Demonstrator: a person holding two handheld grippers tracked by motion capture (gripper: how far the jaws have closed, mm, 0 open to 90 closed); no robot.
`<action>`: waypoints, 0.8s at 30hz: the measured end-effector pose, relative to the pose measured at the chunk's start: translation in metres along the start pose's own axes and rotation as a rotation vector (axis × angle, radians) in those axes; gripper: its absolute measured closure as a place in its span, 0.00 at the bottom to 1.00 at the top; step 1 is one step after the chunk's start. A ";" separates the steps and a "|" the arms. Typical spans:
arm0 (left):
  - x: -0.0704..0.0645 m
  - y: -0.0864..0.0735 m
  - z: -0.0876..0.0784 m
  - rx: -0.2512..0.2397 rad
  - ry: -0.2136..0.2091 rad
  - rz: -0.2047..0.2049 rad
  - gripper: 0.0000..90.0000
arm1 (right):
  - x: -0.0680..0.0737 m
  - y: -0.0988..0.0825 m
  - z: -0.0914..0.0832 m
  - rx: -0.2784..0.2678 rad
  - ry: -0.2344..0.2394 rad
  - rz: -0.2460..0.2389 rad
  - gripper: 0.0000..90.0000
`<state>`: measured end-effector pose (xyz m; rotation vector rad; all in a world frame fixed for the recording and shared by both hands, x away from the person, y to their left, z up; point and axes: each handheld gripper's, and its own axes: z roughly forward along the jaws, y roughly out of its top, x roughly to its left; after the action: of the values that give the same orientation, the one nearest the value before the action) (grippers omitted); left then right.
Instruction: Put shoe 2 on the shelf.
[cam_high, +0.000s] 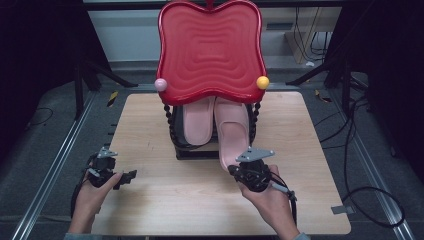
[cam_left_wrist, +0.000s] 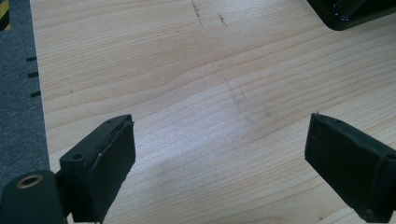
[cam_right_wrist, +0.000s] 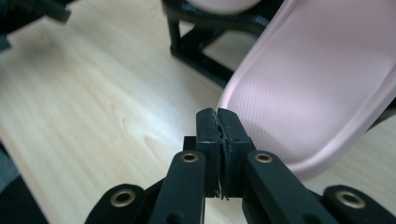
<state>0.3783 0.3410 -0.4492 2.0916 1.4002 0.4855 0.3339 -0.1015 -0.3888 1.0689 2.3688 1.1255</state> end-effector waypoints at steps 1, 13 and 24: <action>-0.001 0.000 0.000 0.005 -0.003 -0.002 0.09 | 0.000 -0.002 0.000 0.013 0.003 -0.007 0.99; -0.001 -0.001 0.002 0.011 -0.003 0.000 0.09 | -0.008 -0.024 0.015 0.128 0.011 -0.019 1.00; -0.001 -0.001 0.003 0.015 -0.004 0.000 0.09 | -0.024 -0.018 0.025 0.159 0.002 -0.015 1.00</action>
<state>0.3790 0.3398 -0.4525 2.1036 1.4054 0.4724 0.3551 -0.1129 -0.4196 1.0994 2.4976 0.9470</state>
